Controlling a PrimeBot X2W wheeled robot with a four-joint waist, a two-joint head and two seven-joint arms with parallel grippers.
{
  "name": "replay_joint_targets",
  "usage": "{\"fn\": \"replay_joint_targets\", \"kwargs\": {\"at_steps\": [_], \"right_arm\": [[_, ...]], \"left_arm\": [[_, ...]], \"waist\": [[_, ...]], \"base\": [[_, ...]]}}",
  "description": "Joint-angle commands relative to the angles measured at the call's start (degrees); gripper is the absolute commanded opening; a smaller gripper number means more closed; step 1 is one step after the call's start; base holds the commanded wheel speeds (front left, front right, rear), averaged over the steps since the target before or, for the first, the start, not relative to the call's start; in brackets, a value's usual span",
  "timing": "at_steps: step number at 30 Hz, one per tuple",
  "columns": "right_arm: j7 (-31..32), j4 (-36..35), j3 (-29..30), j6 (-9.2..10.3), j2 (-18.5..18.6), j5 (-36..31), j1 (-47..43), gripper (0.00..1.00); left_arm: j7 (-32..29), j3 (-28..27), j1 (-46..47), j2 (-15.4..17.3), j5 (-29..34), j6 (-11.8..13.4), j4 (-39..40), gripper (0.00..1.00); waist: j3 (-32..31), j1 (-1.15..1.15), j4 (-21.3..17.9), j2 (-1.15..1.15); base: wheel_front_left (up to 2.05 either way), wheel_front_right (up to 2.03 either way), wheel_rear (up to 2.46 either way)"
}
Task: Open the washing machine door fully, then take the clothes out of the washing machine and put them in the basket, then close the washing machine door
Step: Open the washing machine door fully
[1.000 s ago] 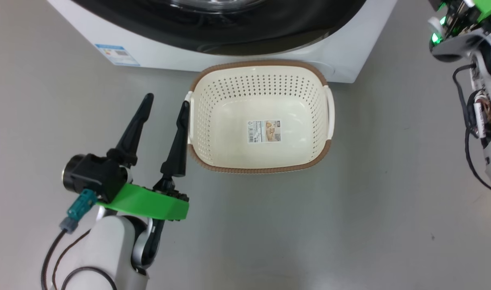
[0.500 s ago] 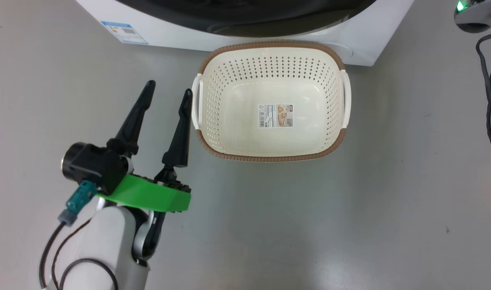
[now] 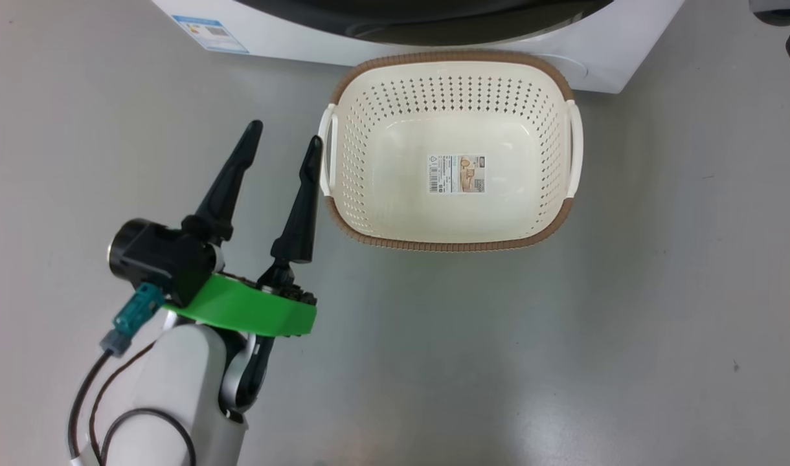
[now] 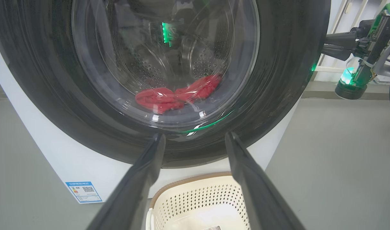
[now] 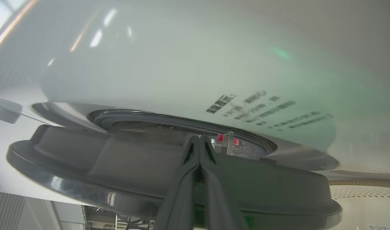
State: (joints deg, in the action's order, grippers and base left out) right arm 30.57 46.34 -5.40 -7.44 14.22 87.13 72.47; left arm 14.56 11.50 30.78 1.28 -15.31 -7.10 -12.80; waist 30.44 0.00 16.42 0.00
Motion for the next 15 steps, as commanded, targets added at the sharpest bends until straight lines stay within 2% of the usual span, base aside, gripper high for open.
{"fn": "replay_joint_targets", "kwargs": {"at_steps": [1, 7, 15], "right_arm": [[0.68, -1.20, -0.61, -0.05, -1.16, -0.18, 1.39, 0.00], [3.89, 1.57, -2.78, -0.05, -2.27, -0.79, 3.40, 0.00], [6.36, 1.32, -4.37, -0.05, -2.72, -1.11, 3.30, 0.00]], "left_arm": [[0.44, -1.33, 0.63, 1.60, -0.45, -0.29, 1.57, 1.00], [0.44, -1.06, 0.68, 1.60, -0.38, -0.29, 1.29, 1.00], [0.44, -0.80, 0.76, 1.60, -0.82, -0.09, 0.71, 1.00]], "waist": [[0.22, 0.00, 0.16, 0.00], [0.93, 0.00, 0.08, 0.00], [-0.13, 0.00, -0.13, 0.00]], "base": [[0.00, 0.00, 0.00], [0.00, 0.00, 0.00], [0.00, 0.00, 0.00]]}}
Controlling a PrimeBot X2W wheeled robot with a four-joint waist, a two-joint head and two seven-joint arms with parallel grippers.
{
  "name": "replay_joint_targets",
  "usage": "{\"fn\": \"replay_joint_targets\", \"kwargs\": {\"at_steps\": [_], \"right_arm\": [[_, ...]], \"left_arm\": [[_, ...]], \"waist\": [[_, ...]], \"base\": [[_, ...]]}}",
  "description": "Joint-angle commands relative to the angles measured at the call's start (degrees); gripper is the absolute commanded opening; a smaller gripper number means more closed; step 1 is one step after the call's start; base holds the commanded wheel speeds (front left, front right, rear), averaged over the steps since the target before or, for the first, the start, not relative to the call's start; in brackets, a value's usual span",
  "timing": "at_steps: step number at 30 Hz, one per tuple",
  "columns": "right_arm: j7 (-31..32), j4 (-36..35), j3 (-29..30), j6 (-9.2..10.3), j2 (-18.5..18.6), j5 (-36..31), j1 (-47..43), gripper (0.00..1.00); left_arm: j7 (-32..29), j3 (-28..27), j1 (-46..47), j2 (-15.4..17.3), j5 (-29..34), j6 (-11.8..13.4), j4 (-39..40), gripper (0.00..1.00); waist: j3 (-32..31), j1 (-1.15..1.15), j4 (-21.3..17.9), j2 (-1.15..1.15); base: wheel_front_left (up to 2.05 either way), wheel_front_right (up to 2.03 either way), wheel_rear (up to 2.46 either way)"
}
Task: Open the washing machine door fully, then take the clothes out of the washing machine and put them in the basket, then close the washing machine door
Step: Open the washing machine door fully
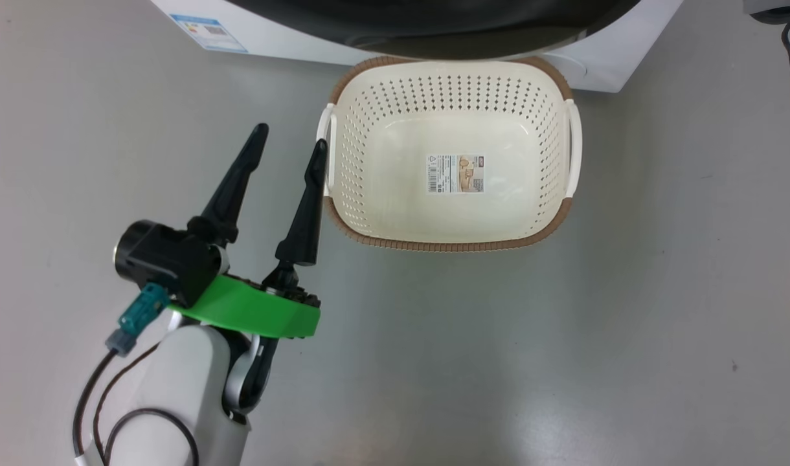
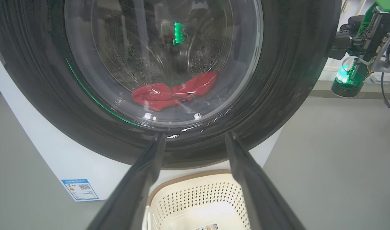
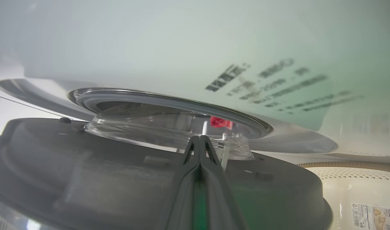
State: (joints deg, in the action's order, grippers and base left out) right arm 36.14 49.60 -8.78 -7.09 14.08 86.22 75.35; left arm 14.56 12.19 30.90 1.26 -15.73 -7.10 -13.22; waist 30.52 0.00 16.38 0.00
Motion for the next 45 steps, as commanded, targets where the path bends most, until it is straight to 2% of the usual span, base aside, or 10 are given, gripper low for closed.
{"fn": "replay_joint_targets", "kwargs": {"at_steps": [1, 24, 37, 41, 42, 43, 44, 45], "right_arm": [[0.98, -2.11, -1.16, -0.40, -2.59, -0.26, 0.21, 0.00], [7.01, -5.11, -2.75, -0.40, -3.05, 1.74, -7.42, 0.00], [8.54, -5.34, -3.36, -0.40, -4.10, 2.45, -11.54, 0.00], [6.60, -5.01, -3.40, -0.40, -4.07, 1.46, -11.90, 0.00], [5.60, -5.09, -3.29, -0.40, -4.10, 1.13, -11.90, 0.44], [4.47, -5.11, -3.17, -0.40, -4.09, 0.74, -11.96, 0.92], [3.27, -5.21, -2.98, -0.40, -4.13, 0.43, -12.03, 1.00], [1.82, -5.37, -2.62, -0.40, -4.19, 0.20, -12.18, 1.00]], "left_arm": [[0.44, -1.44, 0.57, 1.62, -0.46, -0.01, 1.10, 1.00], [0.44, -0.86, -1.83, 1.62, -0.95, 1.10, -0.12, 1.00], [0.44, -1.00, -3.66, 1.62, -0.55, 1.26, -0.73, 1.00], [0.44, -1.25, -3.87, 1.62, -0.39, 1.29, -0.73, 1.00], [0.44, -1.37, -3.86, 1.62, -0.35, 1.28, -0.73, 1.00], [0.44, -1.54, -3.83, 1.62, -0.31, 1.28, -0.73, 1.00], [0.44, -1.74, -3.80, 1.62, -0.25, 1.29, -0.73, 1.00], [0.44, -1.96, -3.77, 1.62, -0.19, 1.30, -0.73, 1.00]], "waist": [[-0.42, 0.00, -0.14, 0.00], [-5.38, 0.00, -0.72, 0.00], [-8.54, 0.00, -1.29, 0.00], [-8.64, 0.00, -1.58, 0.00], [-8.59, 0.00, -1.69, 0.00], [-8.52, 0.00, -1.85, 0.00], [-8.45, 0.00, -2.07, 0.00], [-8.39, 0.00, -2.31, 0.00]], "base": [[0.00, 0.00, 0.00], [0.00, 0.00, 0.00], [0.00, 0.00, 0.00], [0.00, 0.00, 0.00], [0.00, 0.00, 0.00], [0.00, 0.00, 0.00], [0.00, 0.00, 0.00], [0.00, 0.00, 0.00]]}}
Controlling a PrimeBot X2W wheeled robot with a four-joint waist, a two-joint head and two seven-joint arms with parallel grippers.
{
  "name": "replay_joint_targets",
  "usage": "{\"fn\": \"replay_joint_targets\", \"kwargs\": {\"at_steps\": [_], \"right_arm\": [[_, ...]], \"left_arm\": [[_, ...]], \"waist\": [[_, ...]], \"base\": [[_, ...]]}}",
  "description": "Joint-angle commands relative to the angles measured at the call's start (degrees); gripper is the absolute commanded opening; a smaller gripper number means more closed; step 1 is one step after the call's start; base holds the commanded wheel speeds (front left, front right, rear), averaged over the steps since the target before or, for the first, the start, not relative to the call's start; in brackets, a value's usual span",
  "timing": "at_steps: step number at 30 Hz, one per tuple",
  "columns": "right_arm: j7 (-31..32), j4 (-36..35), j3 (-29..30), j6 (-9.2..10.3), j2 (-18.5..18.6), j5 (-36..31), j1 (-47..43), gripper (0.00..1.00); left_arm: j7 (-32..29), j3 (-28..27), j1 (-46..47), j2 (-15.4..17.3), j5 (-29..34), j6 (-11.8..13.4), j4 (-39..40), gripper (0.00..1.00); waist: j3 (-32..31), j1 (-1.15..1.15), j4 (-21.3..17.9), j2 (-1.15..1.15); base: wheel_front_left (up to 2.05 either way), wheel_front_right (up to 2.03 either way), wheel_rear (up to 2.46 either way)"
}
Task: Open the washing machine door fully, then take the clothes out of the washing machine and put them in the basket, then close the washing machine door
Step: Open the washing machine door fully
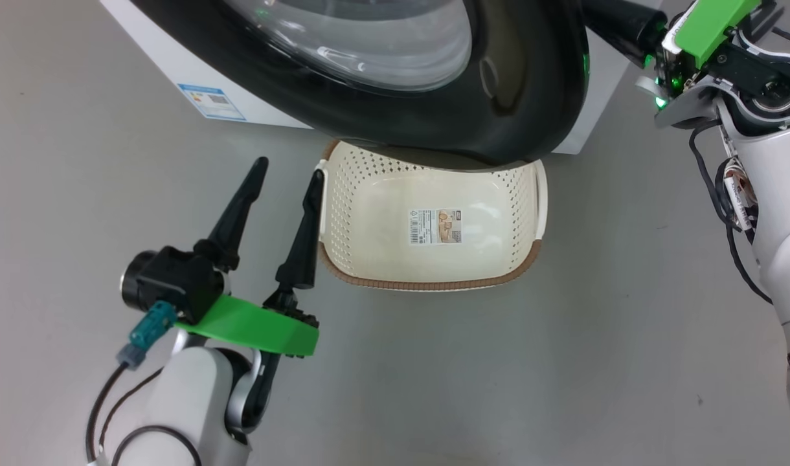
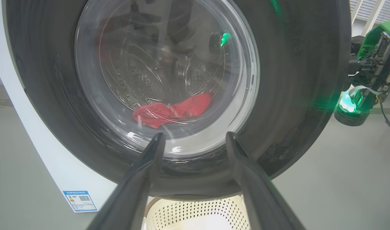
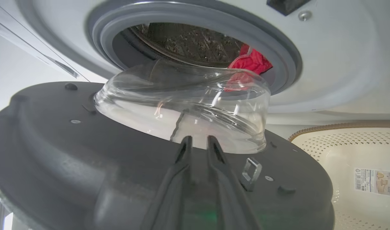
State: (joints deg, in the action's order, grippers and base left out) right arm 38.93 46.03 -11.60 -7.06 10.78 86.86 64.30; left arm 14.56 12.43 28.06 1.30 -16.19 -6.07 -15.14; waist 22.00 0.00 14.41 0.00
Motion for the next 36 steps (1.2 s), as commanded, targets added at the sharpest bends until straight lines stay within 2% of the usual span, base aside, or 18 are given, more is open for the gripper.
{"fn": "replay_joint_targets", "kwargs": {"at_steps": [1, 8, 16, 17, 23, 27, 30, 33, 36], "right_arm": [[-2.25, -2.12, 0.39, -0.43, -0.86, -0.79, -1.33, 1.00], [-11.75, -6.10, 1.21, -0.43, -0.06, -3.58, -5.26, 1.00], [-27.10, -14.19, -2.56, -0.43, 1.47, -11.69, -11.56, 1.00], [-27.10, -14.19, -2.56, -0.43, 1.47, -11.69, -11.56, 1.00], [-40.01, -18.08, -9.61, -0.43, 3.19, -20.47, -16.14, 1.00], [-48.46, -17.85, -13.72, -0.43, 4.67, -26.67, -18.06, 1.00], [-52.53, -16.69, -15.37, -0.43, 5.25, -32.18, -19.18, 1.00], [-53.76, -16.21, -13.29, -0.43, 4.06, -35.89, -20.89, 1.00], [-53.89, -18.58, -7.62, -0.43, 2.36, -41.98, -23.27, 1.00]], "left_arm": [[0.44, -2.40, -0.89, 1.58, 0.31, 0.27, 1.20, 1.00], [0.44, -4.06, -0.64, 1.58, 0.92, 0.22, 1.23, 1.00], [0.44, -6.61, -0.43, 1.58, 2.31, -0.08, 1.69, 1.00], [0.44, -6.61, -0.43, 1.58, 2.31, -0.08, 1.69, 1.00], [0.44, -8.12, -0.77, 1.58, 2.77, -0.28, 1.97, 1.00], [0.44, -8.78, -1.24, 1.58, 3.49, -0.51, 2.27, 1.00], [0.44, -9.05, -1.56, 1.58, 3.72, -0.61, 2.43, 1.00], [0.44, -9.37, -1.86, 1.58, 3.58, -0.66, 2.77, 1.00], [0.44, -9.64, -2.07, 1.58, 3.23, -0.69, 2.99, 1.00]], "waist": [[0.20, 0.00, -0.58, 0.00], [0.50, 0.00, -2.93, 0.00], [0.94, 0.00, -6.23, 0.00], [0.94, 0.00, -6.23, 0.00], [0.54, 0.00, -8.35, 0.00], [0.06, 0.00, -9.25, 0.00], [-0.20, 0.00, -9.61, 0.00], [-0.46, 0.00, -9.96, 0.00], [-0.60, 0.00, -10.24, 0.00]], "base": [[0.00, 0.00, 0.00], [0.00, 0.00, 0.00], [0.00, 0.00, 0.00], [0.00, 0.00, 0.00], [0.00, 0.00, 0.00], [0.00, 0.00, 0.00], [0.00, 0.00, 0.00], [0.00, 0.00, 0.00], [0.00, 0.00, 0.00]]}}
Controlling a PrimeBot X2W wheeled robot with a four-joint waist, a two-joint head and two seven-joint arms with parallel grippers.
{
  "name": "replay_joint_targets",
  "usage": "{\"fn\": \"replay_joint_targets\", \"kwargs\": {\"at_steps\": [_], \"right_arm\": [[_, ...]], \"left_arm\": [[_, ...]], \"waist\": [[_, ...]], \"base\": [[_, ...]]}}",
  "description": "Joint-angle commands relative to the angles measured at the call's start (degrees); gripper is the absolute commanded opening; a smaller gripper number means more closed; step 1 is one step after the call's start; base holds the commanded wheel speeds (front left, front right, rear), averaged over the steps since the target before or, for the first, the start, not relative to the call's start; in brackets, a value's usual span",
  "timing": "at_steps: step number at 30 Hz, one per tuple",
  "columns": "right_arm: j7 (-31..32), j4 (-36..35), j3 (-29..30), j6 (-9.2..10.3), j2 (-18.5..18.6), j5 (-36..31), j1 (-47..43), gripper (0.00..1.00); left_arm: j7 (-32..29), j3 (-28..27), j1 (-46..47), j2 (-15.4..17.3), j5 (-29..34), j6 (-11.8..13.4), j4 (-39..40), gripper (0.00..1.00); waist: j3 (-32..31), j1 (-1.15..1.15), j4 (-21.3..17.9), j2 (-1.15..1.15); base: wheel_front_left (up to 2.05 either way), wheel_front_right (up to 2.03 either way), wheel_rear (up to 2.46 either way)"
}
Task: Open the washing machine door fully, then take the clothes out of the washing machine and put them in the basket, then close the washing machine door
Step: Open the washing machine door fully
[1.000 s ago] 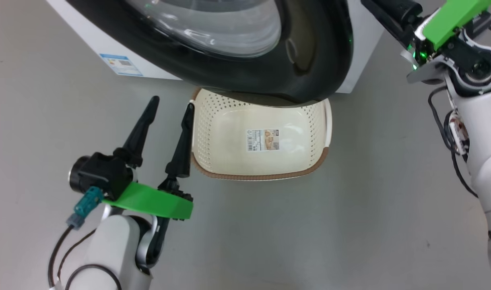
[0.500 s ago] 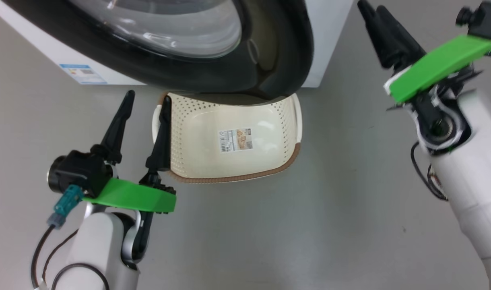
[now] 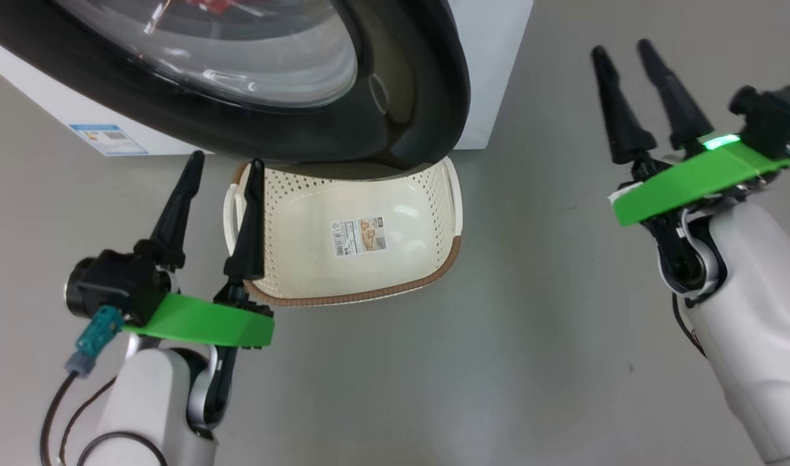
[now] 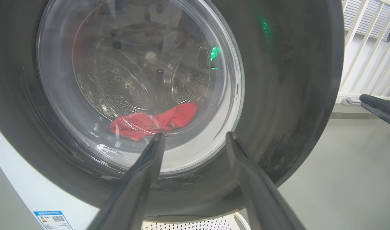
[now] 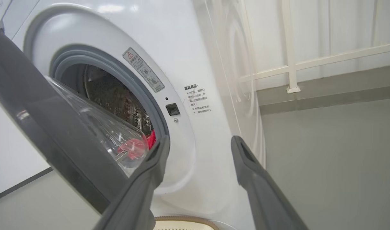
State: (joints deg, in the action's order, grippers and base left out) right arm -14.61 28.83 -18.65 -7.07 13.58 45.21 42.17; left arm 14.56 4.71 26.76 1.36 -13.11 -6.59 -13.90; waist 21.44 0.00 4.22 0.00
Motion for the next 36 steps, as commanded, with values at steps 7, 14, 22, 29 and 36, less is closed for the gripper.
{"fn": "replay_joint_targets", "kwargs": {"at_steps": [7, 14, 22, 29, 36], "right_arm": [[-0.38, -12.61, 10.75, -0.42, -7.09, -22.20, -10.58, 1.00], [-0.38, -17.26, 13.89, -0.42, -9.98, -30.41, -16.48, 1.00], [-0.39, -19.76, 16.35, -0.42, -10.66, -31.68, -21.94, 1.00], [-0.39, -21.81, 15.62, -0.42, -10.69, -31.38, -24.34, 1.00], [-0.39, -22.40, 14.98, -0.42, -10.70, -31.66, -25.20, 1.00]], "left_arm": [[0.44, -2.55, -1.49, 1.52, 0.67, -0.02, 2.67, 1.00], [0.44, -2.96, -1.91, 1.52, 2.38, -0.03, 3.75, 1.00], [0.44, -2.01, -3.23, 1.52, 1.42, 0.29, 4.21, 1.00], [0.44, -1.48, -4.41, 1.52, 1.27, 0.54, 4.34, 1.00], [0.44, -1.29, -4.56, 1.52, 1.34, 0.53, 4.01, 1.00]], "waist": [[-0.67, 0.00, -0.91, 0.00], [-1.11, 0.00, -1.45, 0.00], [-2.83, 0.00, -1.33, 0.00], [-3.41, 0.00, -1.45, 0.00], [-3.63, 0.00, -1.44, 0.00]], "base": [[0.00, 0.00, 0.00], [0.00, 0.00, 0.00], [0.00, 0.00, 0.00], [0.00, 0.00, 0.00], [0.00, 0.00, 0.00]]}}
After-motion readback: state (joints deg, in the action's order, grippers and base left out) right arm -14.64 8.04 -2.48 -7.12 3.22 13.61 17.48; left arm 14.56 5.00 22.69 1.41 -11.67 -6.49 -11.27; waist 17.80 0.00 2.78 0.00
